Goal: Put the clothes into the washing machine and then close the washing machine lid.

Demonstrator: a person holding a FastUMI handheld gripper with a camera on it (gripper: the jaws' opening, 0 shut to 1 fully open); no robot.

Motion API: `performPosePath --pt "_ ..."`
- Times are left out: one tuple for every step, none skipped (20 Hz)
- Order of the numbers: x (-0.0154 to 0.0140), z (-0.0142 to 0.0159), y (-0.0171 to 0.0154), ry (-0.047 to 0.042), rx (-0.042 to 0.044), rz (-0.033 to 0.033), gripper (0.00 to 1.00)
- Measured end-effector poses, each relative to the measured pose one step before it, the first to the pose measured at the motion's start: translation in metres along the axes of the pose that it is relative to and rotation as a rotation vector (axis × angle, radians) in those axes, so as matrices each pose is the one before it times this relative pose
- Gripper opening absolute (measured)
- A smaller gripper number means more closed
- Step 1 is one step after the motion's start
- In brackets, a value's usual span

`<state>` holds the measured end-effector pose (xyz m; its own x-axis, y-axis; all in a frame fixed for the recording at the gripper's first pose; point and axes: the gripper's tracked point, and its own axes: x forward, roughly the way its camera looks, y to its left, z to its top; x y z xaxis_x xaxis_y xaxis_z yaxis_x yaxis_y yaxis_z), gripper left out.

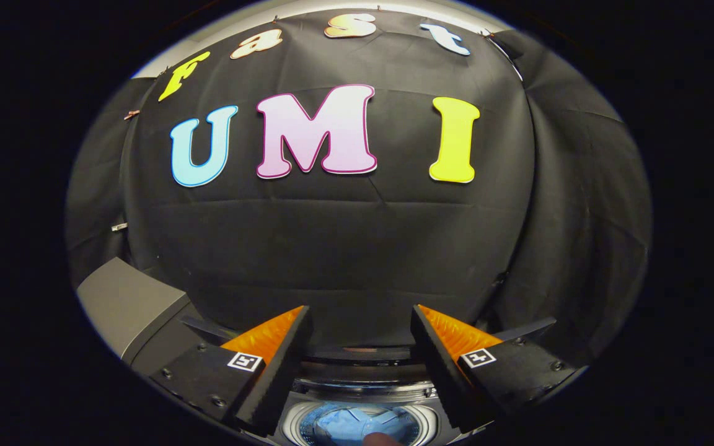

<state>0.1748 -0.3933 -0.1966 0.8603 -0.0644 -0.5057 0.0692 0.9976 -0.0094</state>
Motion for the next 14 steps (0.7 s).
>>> performPosePath --pt "-0.00054 0.00023 -0.00009 -0.00214 -0.00094 0.00030 1.00" --pt "-0.00032 0.00006 0.00000 -0.00546 -0.00030 -0.00149 1.00" --pt "0.00071 0.00108 -0.00004 -0.00688 -0.00254 -0.00109 1.00" --pt "0.00041 0.00043 0.00034 -0.00661 -0.00139 -0.00125 1.00" --pt "-0.00221 0.00075 0.00053 -0.00795 -0.00154 -0.00067 1.00" --pt "0.00016 0.00041 0.00012 -0.00872 -0.00271 -0.00012 1.00" --pt "-0.00080 0.00007 0.00005 -0.00777 -0.00302 0.00046 1.00" --pt "0.00017 -0.00006 0.00030 -0.00433 -0.00159 -0.00023 1.00" --pt "0.00010 -0.00130 -0.00004 -0.00182 -0.00157 -0.00059 1.00" --pt "-0.00050 -0.00018 0.00032 -0.00353 -0.00100 -0.00071 1.00" --pt "-0.00032 -0.00067 0.00064 -0.00349 -0.00368 -0.00045 1.00" --pt "-0.00108 0.00063 0.00077 -0.00513 -0.00478 -0.00130 1.00" --pt "-0.00210 -0.00082 -0.00042 -0.00073 -0.00509 -0.00054 1.00" --pt "-0.00062 -0.00034 -0.00007 -0.00133 -0.00056 -0.00071 1.00"
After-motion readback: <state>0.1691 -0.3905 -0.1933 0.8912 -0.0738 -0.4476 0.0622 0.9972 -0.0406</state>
